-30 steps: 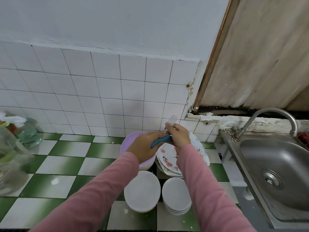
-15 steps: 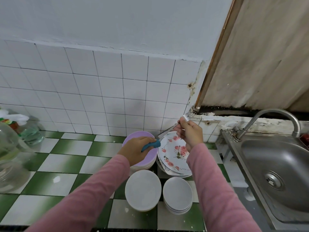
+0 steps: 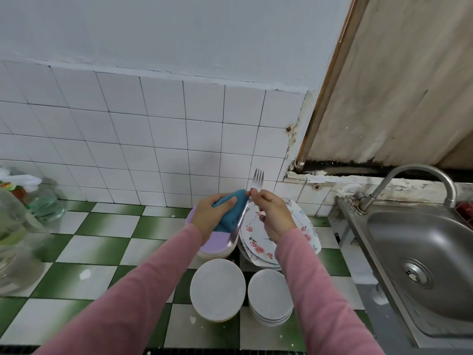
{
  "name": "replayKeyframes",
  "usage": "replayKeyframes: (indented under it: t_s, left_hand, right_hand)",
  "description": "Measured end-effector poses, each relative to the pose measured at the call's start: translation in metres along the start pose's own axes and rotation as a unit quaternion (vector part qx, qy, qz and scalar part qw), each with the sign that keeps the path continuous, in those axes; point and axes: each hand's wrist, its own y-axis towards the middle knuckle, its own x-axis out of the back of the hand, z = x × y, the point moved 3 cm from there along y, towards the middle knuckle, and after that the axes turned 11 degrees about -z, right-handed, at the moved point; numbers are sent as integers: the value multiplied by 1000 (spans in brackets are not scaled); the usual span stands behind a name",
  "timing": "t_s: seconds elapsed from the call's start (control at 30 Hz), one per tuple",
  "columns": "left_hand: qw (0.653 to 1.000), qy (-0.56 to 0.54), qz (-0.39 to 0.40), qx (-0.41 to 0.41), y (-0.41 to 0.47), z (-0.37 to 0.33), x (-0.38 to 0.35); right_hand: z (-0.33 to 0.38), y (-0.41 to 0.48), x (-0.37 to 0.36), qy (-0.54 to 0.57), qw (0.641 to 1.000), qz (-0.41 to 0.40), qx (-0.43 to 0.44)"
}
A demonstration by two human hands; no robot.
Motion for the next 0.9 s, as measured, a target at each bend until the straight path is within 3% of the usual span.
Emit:
replayKeyframes:
  t_s: [0.1,0.27,0.43,0.63,0.8,0.9]
  left_hand:
    - [992,-67,91,61,-5,0,-7]
    - [988,15,142,66,-13,5,-5]
    - [983,-100,133,83,-14,-3,-9]
    - [979,-8,181,97,-19,2,-5]
    - [983,-68,149,81,-14,-4,-6]
    - [982,-35,163,88,-13,-1,-3]
  right_hand:
    - [-2,-3,-5,18,1000,3,7]
    - [5,3,3,59,997,-37,29]
    - [-3,-1,-4,47,999,0,23]
    - [0,3,1,40,998,-26,35]
    - [-9,-5,-5,31,999,-17,25]
    - [-9,-3,-3,42,998,-26,25]
